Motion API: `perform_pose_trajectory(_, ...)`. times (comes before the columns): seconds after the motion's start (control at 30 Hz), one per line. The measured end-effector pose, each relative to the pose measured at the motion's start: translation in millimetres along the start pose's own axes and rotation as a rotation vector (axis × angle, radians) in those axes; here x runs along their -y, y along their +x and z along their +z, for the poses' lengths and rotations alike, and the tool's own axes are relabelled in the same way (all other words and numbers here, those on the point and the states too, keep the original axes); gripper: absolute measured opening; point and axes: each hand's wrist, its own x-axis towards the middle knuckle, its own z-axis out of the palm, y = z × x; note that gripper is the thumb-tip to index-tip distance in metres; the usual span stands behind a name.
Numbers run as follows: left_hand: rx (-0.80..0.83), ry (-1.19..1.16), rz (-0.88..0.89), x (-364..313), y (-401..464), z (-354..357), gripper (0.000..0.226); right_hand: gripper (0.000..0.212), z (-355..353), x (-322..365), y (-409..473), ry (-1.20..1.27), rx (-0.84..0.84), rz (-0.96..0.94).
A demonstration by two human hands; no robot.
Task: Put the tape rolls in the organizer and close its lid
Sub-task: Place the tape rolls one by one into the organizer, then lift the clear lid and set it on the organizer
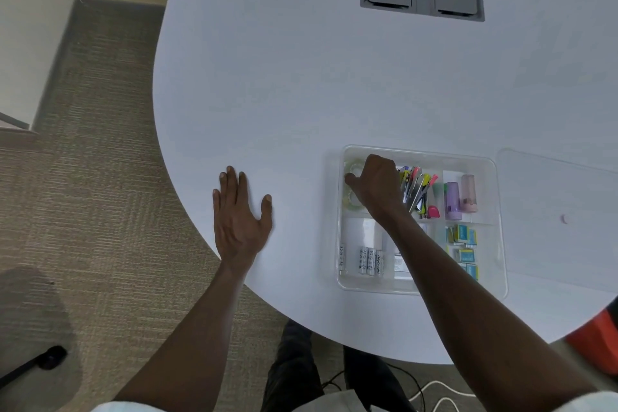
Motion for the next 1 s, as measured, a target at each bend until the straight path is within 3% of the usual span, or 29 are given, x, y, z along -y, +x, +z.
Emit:
perform_pose_trajectory(0.17,0.007,-0.001,0.004,0.9,-0.4,0.5,0.071,0.023,-4.6,-2.9,3.0,0.116,-0.015,0.083)
perform_pose_trajectory(0.33,0.068,0.010,-0.001,-4.7,-1.8,-8.3,0.071,0.030,-30.9,-11.7,-6.6,0.088,-0.231,-0.058)
perform_pose_trajectory(0.57,0.236,-0.050,-0.110,-35.7,7.3,-33.3,0.071,0.020,-95.7,-71.8,-27.5,0.175,-0.494,0.027)
perform_pose_trajectory(0.73,0.176,-0.250,-0.113,-96.4,14.9,-57.3,0.066,0.014,-130.4,-126.6,-44.4,0.182,-0.489,0.126)
perform_pose_trajectory(1.0,0.181,-0.347,0.079,-197.6,-10.8,-65.8,0.063,0.014,-135.6,-205.3,-62.3,0.113,-0.340,0.301)
